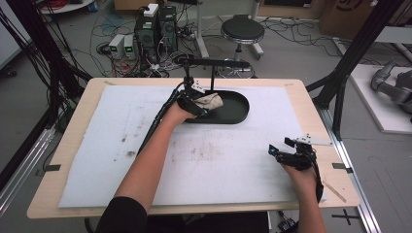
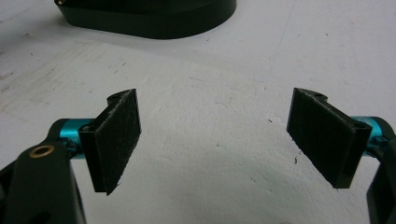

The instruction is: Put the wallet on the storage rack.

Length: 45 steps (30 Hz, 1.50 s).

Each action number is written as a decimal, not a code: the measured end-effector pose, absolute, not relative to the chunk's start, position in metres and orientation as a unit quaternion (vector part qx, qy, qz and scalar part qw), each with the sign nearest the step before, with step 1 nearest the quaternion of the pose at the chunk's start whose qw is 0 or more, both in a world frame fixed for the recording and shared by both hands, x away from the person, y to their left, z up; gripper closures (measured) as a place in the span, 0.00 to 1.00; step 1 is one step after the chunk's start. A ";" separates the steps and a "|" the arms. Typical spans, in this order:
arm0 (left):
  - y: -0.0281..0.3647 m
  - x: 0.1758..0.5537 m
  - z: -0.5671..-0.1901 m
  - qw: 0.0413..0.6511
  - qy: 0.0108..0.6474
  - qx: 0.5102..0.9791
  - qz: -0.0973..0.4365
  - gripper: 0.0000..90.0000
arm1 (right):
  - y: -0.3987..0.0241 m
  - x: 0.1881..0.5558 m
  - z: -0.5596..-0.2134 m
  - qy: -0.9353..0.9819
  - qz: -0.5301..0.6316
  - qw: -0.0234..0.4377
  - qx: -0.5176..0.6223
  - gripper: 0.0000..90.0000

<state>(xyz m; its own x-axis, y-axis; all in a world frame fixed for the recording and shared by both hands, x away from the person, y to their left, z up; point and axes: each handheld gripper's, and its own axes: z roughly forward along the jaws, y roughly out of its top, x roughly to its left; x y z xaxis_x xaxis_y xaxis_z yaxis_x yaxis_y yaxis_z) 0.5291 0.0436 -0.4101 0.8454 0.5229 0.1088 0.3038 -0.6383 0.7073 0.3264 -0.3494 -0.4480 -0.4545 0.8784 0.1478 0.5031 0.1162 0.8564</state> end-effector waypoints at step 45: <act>0.102 0.495 -0.385 0.433 0.279 0.847 0.130 0.22 | -0.344 0.325 -0.446 0.725 0.454 0.211 0.473 0.20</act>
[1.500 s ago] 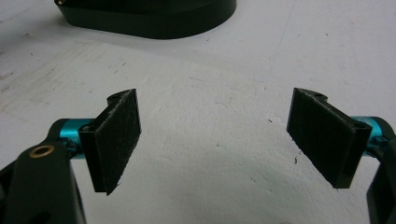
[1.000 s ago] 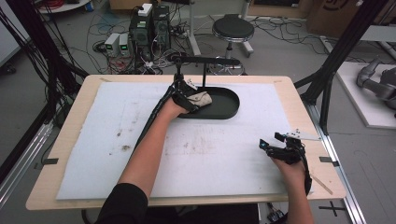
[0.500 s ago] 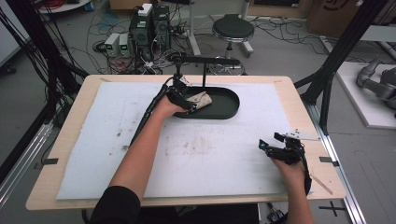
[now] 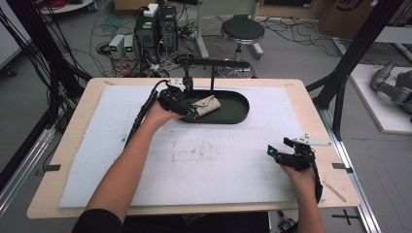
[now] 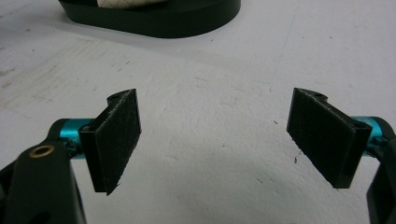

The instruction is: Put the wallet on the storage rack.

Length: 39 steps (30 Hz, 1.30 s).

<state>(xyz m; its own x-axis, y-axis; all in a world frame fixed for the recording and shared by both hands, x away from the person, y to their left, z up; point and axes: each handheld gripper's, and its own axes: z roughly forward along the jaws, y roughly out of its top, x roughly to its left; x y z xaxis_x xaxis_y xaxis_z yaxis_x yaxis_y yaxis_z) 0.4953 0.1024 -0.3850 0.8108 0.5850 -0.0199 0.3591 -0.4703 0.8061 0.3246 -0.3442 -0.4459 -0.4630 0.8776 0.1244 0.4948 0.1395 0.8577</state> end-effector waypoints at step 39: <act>0.172 0.375 -0.398 0.504 0.269 0.804 0.167 0.22 | -0.345 0.328 -0.442 0.716 0.468 0.213 0.472 0.20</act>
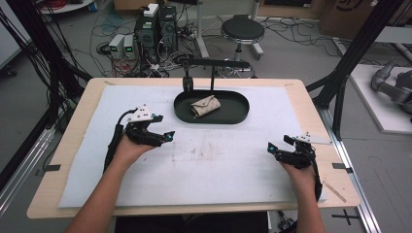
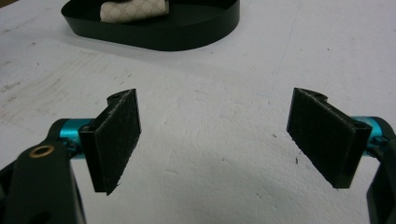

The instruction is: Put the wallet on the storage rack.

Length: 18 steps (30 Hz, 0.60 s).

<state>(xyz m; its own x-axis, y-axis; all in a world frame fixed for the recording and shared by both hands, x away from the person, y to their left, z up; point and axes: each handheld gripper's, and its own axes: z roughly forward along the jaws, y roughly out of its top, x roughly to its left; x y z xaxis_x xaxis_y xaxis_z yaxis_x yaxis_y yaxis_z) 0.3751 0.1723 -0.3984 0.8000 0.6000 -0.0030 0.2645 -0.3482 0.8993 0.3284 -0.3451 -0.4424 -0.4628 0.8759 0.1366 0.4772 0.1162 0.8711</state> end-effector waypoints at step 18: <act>0.204 0.325 -0.413 0.523 0.288 0.780 0.187 0.21 | -0.343 0.329 -0.444 0.716 0.471 0.205 0.472 0.20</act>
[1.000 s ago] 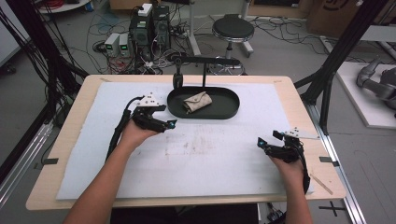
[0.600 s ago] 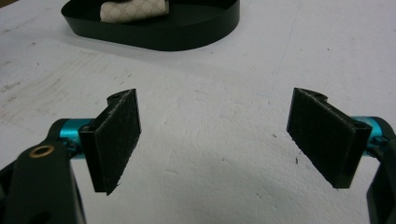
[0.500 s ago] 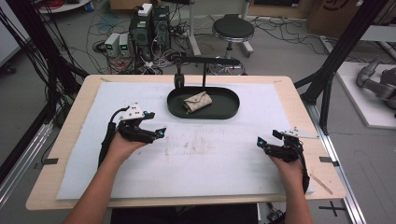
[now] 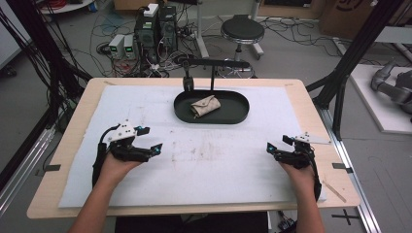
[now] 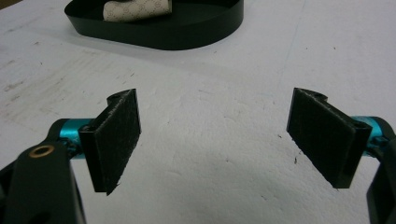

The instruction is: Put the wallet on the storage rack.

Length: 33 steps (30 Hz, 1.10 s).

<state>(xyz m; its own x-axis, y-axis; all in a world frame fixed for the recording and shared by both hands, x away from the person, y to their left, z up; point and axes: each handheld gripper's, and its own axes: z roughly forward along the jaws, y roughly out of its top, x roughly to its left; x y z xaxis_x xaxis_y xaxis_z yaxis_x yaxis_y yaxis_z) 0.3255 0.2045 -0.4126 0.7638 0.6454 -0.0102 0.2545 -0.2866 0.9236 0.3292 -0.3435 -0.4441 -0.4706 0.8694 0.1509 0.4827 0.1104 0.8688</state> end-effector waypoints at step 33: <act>0.218 0.334 -0.429 0.520 0.313 0.773 0.187 0.20 | -0.340 0.332 -0.446 0.728 0.456 0.211 0.467 0.20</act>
<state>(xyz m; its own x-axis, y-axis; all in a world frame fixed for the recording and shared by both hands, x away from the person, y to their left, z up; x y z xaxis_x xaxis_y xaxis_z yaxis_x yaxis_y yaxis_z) 0.3342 0.2179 -0.4286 0.7347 0.6775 -0.0360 0.2891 -0.2646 0.9200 0.3319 -0.3401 -0.4463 -0.4737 0.8727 0.1185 0.4878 0.1479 0.8604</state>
